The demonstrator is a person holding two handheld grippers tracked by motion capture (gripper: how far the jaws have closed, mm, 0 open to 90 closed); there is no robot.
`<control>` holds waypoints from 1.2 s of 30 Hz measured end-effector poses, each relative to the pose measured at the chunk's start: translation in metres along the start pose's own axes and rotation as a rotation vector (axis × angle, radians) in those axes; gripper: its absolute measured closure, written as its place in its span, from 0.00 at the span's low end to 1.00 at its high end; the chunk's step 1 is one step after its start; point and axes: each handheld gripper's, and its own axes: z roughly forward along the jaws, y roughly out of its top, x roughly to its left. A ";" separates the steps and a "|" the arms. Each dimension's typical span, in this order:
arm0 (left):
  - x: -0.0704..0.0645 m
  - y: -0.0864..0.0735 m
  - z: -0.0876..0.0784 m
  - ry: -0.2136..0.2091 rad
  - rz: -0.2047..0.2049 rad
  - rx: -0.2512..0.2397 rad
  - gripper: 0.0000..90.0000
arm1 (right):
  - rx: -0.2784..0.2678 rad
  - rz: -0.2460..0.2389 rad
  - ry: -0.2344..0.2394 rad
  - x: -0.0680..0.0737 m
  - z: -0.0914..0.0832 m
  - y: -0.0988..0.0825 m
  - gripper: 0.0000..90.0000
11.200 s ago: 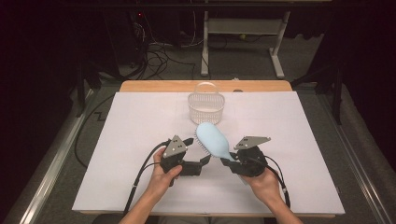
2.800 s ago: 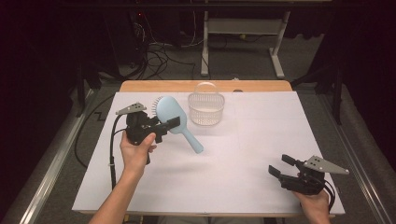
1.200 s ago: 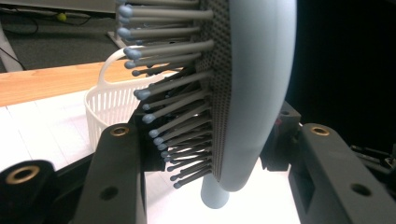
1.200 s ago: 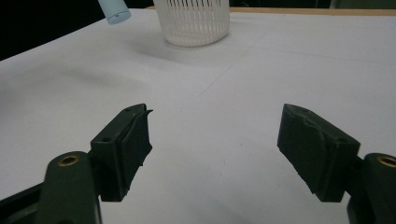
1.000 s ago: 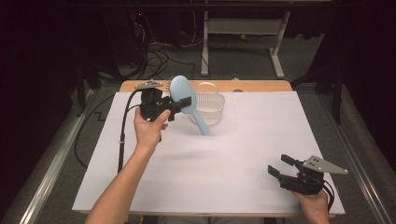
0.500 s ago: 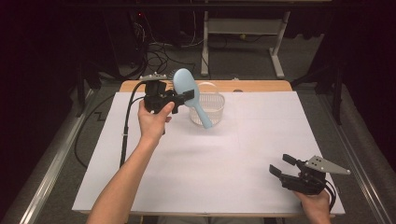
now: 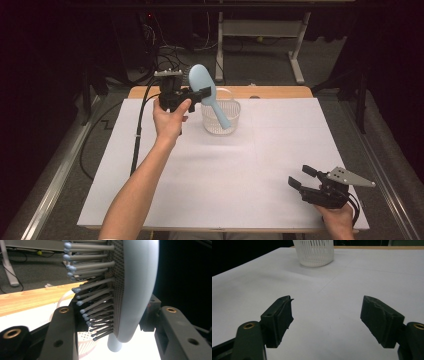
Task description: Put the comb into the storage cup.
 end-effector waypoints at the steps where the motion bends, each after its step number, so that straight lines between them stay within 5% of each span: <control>1: 0.000 0.001 0.001 0.001 0.000 0.001 0.59 | 0.000 0.000 0.000 0.000 0.000 0.000 0.29; 21: 0.010 0.017 0.013 0.054 -0.009 -0.034 0.59 | -0.001 0.003 0.002 0.000 0.000 0.000 0.29; 36: 0.014 0.015 0.029 0.089 -0.007 -0.015 0.58 | 0.000 -0.003 0.003 0.000 0.000 0.000 0.29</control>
